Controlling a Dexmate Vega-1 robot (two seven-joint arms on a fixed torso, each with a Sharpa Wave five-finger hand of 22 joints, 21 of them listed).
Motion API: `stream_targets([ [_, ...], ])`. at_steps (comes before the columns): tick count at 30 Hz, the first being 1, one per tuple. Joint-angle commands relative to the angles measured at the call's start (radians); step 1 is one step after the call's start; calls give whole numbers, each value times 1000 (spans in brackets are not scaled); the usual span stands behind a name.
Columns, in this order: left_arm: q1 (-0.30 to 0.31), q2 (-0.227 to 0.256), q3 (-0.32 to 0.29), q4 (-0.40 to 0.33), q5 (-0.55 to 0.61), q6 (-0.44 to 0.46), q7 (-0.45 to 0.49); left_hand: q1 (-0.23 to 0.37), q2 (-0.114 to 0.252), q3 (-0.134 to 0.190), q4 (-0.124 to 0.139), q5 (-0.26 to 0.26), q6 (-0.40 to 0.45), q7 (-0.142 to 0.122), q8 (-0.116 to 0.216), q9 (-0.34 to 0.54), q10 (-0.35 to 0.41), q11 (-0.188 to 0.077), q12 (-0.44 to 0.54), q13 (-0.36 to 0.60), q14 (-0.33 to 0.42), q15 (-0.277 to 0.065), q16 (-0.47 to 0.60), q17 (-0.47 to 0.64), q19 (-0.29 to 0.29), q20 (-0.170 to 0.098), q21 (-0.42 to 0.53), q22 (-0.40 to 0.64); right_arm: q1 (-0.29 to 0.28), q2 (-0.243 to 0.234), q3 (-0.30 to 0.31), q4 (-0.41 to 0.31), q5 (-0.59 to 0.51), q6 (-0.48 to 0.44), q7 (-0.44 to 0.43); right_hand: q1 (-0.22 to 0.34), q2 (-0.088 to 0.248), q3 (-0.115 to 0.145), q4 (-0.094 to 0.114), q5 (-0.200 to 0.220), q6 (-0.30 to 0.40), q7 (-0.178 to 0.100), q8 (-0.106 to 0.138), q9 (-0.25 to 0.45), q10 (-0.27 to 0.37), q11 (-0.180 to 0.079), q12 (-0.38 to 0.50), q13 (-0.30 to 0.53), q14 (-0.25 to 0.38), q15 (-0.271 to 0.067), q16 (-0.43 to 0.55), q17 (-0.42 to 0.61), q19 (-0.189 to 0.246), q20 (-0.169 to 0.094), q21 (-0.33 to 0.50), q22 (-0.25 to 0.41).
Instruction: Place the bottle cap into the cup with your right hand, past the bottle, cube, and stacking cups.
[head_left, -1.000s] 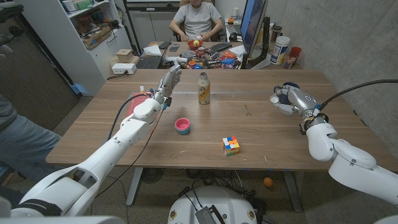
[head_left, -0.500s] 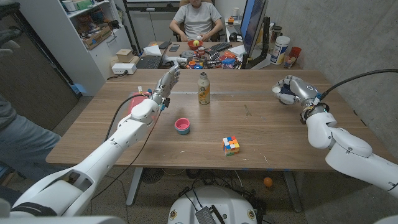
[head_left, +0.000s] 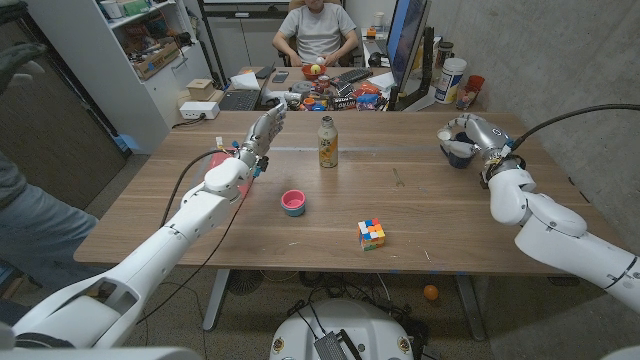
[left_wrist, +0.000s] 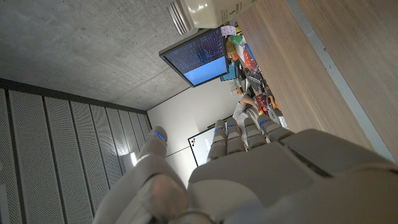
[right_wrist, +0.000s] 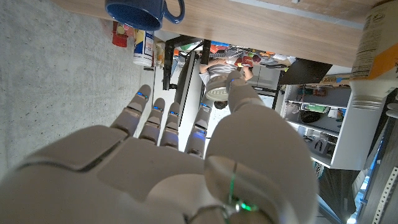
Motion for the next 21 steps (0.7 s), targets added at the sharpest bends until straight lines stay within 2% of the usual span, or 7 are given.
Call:
stream_targets([
  [1, 16, 18, -12, -28, -5, 3, 3, 2, 5, -2, 0, -2, 7, 0, 4, 3, 1, -2, 6, 3, 0, 4, 2, 3, 0, 6, 0, 1, 109, 34, -59, 75, 8, 14, 30, 4, 4, 2, -4, -3, 105, 27, 47, 28, 9, 1, -1, 1, 6, -1, -3, -1, 2, -3, -2, 2],
  [13, 25, 22, -19, -37, -19, -4, -8, 2, 5, -3, 0, -2, 8, 2, 4, 3, 1, -1, 6, 3, 0, 5, 2, 3, 0, 5, 0, 1, 210, 75, -111, 161, 16, 28, 51, 3, 7, 3, -4, -3, 109, 25, 48, 25, 14, -3, -4, 1, 6, -6, -6, -1, 0, -1, -3, 3],
  [21, 41, 27, -27, -56, -22, -19, -5, 2, 6, -3, 0, -2, 7, 2, 4, 3, 1, -1, 6, 3, 1, 6, 3, 3, 3, 5, 2, 2, 255, 88, -127, 214, 31, 31, 59, 5, 7, 4, -6, -4, 113, 25, 50, 23, 18, -3, -5, 1, 9, -8, -8, -2, -1, 1, -4, 3],
])
